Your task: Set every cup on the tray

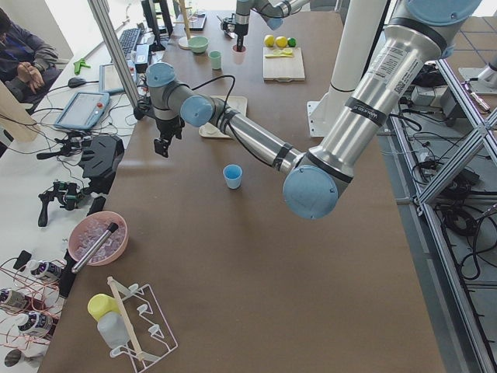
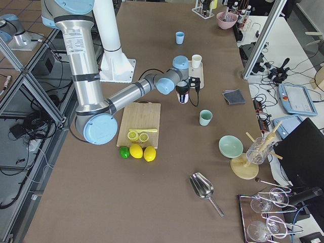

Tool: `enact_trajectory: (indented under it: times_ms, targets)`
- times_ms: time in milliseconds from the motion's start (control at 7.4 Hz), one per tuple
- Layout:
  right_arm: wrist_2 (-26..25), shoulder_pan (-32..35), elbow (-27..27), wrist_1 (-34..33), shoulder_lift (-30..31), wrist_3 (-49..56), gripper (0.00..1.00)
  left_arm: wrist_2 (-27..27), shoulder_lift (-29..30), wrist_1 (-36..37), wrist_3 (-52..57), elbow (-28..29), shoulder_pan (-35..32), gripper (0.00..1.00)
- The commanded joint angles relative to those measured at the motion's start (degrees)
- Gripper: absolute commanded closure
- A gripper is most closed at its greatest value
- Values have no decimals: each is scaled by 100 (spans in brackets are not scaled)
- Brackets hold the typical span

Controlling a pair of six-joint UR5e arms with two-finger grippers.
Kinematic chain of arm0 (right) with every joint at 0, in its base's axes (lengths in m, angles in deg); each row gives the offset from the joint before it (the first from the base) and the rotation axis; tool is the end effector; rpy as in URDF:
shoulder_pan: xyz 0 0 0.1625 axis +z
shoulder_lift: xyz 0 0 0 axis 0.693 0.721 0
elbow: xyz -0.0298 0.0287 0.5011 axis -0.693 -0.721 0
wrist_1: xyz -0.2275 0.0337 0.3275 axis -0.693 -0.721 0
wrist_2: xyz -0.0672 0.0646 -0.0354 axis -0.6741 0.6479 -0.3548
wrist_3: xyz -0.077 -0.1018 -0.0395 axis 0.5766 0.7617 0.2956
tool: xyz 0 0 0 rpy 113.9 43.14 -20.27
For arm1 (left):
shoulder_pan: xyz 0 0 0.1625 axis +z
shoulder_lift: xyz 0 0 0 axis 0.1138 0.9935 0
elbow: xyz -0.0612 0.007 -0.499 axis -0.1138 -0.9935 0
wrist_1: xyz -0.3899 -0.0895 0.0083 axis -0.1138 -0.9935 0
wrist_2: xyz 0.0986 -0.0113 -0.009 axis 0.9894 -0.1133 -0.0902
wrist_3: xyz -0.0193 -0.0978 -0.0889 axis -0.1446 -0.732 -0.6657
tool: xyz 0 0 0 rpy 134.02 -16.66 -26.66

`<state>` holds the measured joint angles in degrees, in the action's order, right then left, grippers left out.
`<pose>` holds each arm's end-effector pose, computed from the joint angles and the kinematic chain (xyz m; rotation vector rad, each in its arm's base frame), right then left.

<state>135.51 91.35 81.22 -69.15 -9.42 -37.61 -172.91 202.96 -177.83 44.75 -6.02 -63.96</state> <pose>-0.3534 -0.4927 0.4800 0.1005 -0.8461 0.1139 0.1957 -0.6895 0.4407 0.2988 0.8259 0.2615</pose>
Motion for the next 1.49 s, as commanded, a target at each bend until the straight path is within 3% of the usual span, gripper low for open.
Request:
enact_trajectory:
  times_ms: [0,270,541,676,811,946,1216,1351]
  targets:
    - [-535,-782,-368,-892,-1549,-1322,100,0,-3,-19,-11,59,9,2]
    - [-896,-1205,-1272,-921,-2493,-1732,100,0,-3,-19,-46,60,27,2]
    - [-906,-1355,-1356,-903,-2480,-1759,100,0,-3,-19,-64,51,36,2]
    - [-924,-1382,-1347,-895,-2419,-1750,84,0,-3,-19,-64,51,36,2]
    - [-1150,-1487,-1347,-886,-2392,-1750,19,0,-11,-19,-72,51,36,2]
    - [-1318,-1522,-1329,-842,-2400,-1767,1,0,-11,-19,-64,51,36,2]
    - [-1128,-1209,-1259,-859,-2418,-1680,0,0,-55,-89,-81,51,44,2]
    - [-560,-737,-1094,-929,-2392,-1540,0,0,-73,-90,-159,-1,44,1]
